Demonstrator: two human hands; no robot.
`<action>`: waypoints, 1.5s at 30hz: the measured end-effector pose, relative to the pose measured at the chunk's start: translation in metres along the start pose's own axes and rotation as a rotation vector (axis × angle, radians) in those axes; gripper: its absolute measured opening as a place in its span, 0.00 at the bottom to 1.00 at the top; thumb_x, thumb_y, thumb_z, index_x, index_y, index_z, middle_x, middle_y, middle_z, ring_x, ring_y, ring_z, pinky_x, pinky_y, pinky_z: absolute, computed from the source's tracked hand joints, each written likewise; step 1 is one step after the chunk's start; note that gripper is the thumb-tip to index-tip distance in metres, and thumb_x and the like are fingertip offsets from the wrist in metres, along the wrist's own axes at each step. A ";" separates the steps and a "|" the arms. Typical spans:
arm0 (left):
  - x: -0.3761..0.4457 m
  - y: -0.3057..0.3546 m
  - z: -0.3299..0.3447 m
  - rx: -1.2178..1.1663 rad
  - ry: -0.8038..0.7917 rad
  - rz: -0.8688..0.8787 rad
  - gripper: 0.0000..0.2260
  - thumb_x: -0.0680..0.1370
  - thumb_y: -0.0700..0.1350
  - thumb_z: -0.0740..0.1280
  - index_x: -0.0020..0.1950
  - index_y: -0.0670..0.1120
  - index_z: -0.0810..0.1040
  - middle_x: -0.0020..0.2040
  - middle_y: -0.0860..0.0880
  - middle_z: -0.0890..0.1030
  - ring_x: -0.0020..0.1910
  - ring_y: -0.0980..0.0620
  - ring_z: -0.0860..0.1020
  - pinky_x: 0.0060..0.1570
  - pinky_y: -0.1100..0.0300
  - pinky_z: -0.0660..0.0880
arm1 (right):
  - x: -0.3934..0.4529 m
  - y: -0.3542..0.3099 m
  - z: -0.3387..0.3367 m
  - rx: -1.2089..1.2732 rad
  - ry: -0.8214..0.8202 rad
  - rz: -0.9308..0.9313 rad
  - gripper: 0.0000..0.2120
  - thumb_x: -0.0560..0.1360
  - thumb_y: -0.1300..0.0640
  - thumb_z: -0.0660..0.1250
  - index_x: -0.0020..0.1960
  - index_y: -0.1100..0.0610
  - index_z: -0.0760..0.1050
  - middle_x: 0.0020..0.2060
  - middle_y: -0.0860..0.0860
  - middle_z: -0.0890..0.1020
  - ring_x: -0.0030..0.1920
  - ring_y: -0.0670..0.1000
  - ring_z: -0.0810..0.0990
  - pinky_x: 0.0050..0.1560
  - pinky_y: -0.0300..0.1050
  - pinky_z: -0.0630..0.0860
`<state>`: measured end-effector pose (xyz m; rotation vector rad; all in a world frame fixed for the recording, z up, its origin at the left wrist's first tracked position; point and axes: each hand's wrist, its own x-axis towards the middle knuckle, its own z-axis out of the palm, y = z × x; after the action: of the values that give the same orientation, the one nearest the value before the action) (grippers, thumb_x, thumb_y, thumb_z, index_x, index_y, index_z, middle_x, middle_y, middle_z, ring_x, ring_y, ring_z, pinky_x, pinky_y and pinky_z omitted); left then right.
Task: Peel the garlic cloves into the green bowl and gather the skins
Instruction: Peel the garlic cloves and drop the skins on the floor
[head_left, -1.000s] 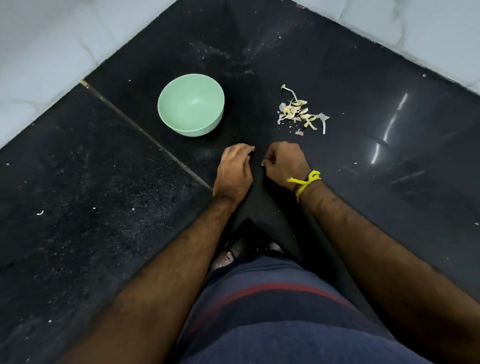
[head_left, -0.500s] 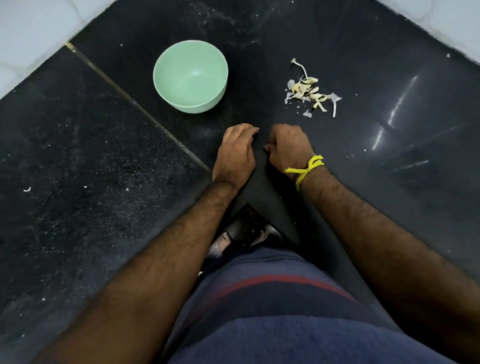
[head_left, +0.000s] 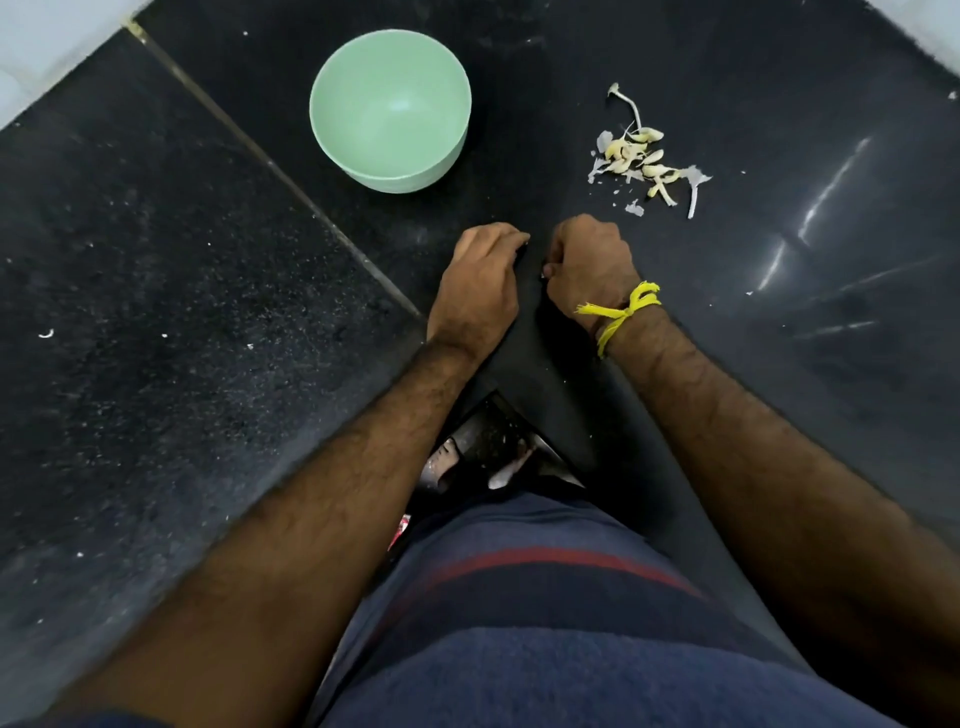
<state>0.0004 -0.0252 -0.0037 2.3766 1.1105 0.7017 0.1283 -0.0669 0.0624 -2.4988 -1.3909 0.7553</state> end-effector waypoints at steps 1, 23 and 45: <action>0.000 -0.001 0.000 0.005 -0.006 -0.002 0.13 0.77 0.32 0.64 0.59 0.37 0.82 0.57 0.41 0.82 0.58 0.41 0.77 0.62 0.59 0.70 | 0.000 -0.001 0.001 -0.027 0.006 -0.018 0.08 0.75 0.60 0.69 0.53 0.60 0.77 0.54 0.61 0.80 0.55 0.64 0.79 0.53 0.51 0.76; -0.004 0.009 -0.007 -0.078 -0.044 -0.086 0.17 0.77 0.46 0.61 0.60 0.39 0.81 0.59 0.42 0.81 0.60 0.43 0.77 0.57 0.62 0.69 | -0.008 -0.010 0.015 -0.385 0.120 -0.277 0.12 0.80 0.63 0.59 0.61 0.60 0.74 0.57 0.57 0.76 0.60 0.61 0.74 0.53 0.56 0.74; -0.010 0.027 -0.018 -0.597 -0.069 -0.230 0.06 0.75 0.36 0.75 0.51 0.40 0.86 0.45 0.51 0.87 0.43 0.59 0.85 0.48 0.66 0.79 | -0.016 0.053 0.003 1.102 -0.158 -0.042 0.01 0.73 0.67 0.73 0.44 0.65 0.81 0.33 0.58 0.83 0.31 0.48 0.82 0.38 0.41 0.83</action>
<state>-0.0004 -0.0467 0.0232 1.7285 0.9575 0.7370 0.1588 -0.1098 0.0444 -1.5507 -0.7002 1.2688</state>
